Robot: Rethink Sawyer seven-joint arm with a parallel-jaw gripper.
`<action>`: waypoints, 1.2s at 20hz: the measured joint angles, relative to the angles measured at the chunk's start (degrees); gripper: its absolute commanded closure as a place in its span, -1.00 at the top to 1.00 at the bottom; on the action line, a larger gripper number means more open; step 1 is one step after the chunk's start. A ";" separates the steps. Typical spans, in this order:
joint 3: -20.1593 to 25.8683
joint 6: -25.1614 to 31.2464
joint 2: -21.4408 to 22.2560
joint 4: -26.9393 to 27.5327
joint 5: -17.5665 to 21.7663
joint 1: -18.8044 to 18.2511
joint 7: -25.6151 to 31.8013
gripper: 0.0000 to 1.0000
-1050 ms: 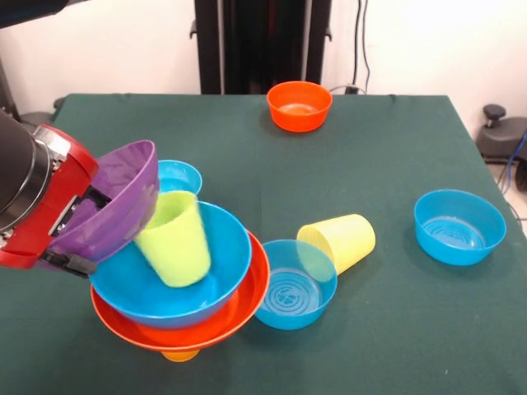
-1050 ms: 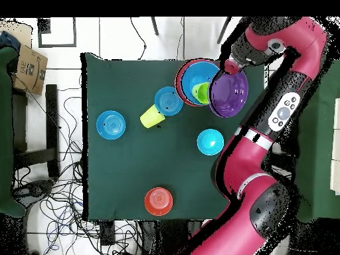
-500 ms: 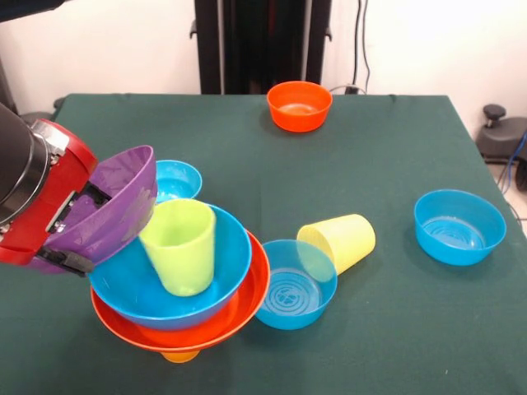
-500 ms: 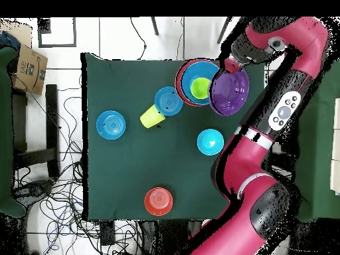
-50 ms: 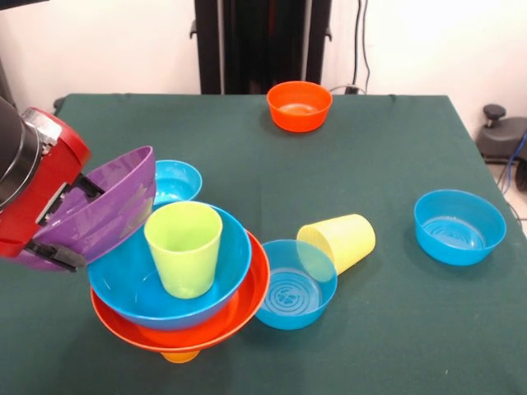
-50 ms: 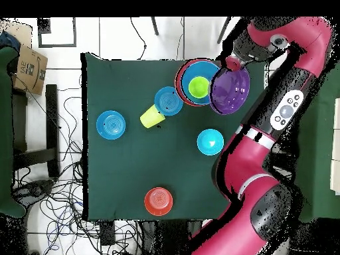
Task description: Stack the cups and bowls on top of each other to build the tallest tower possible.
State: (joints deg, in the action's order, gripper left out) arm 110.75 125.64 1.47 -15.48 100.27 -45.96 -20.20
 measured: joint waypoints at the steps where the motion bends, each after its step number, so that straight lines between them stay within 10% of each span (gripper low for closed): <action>1: 0.00 0.00 0.02 0.00 0.00 0.01 0.00 1.00; 24: -1.20 -5.40 -2.51 -0.70 -9.69 -0.38 0.00 1.00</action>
State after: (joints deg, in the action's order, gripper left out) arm 109.55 120.24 -1.03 -16.18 90.58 -46.34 -20.20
